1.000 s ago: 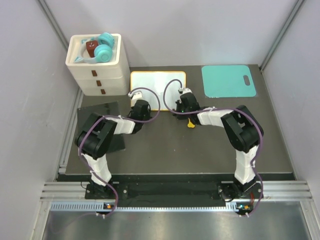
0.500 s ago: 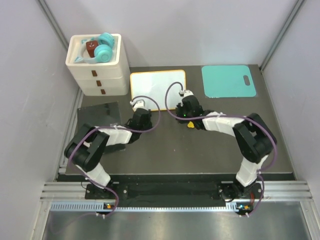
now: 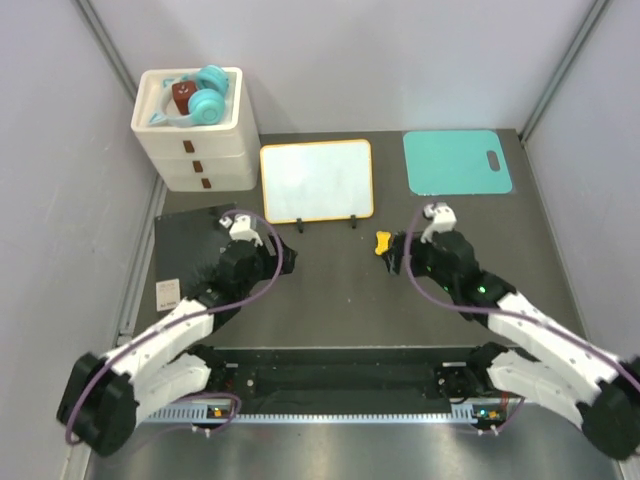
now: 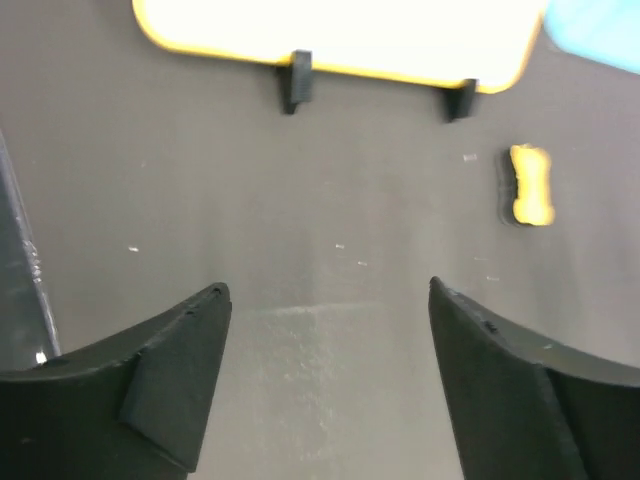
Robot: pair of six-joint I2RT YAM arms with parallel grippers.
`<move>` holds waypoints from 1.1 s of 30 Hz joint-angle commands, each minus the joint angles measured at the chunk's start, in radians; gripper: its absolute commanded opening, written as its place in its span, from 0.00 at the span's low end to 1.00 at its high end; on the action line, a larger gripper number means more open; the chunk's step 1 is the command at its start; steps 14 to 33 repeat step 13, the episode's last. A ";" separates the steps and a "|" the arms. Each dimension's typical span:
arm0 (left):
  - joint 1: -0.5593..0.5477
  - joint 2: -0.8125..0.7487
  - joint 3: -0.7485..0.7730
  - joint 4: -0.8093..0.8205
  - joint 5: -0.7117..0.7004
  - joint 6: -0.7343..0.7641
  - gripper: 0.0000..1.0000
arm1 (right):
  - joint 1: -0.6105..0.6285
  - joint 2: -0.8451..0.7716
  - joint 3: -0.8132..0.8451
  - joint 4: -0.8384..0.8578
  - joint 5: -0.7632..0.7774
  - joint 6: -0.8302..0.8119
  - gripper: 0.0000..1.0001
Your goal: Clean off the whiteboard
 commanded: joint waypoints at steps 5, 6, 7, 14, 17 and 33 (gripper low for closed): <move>0.002 -0.291 -0.021 -0.194 0.042 0.068 0.99 | 0.004 -0.449 -0.162 -0.269 0.185 0.063 0.99; 0.002 -0.303 -0.019 -0.204 0.046 0.077 0.99 | 0.004 -0.489 -0.168 -0.286 0.207 0.077 0.99; 0.002 -0.309 -0.018 -0.207 0.046 0.080 0.99 | 0.004 -0.506 -0.180 -0.304 0.209 0.090 0.99; 0.002 -0.282 0.007 -0.208 0.043 0.100 0.99 | 0.002 -0.482 -0.177 -0.324 0.293 0.100 0.99; 0.002 -0.282 0.007 -0.208 0.043 0.100 0.99 | 0.002 -0.482 -0.177 -0.324 0.293 0.100 0.99; 0.002 -0.282 0.007 -0.208 0.043 0.100 0.99 | 0.002 -0.482 -0.177 -0.324 0.293 0.100 0.99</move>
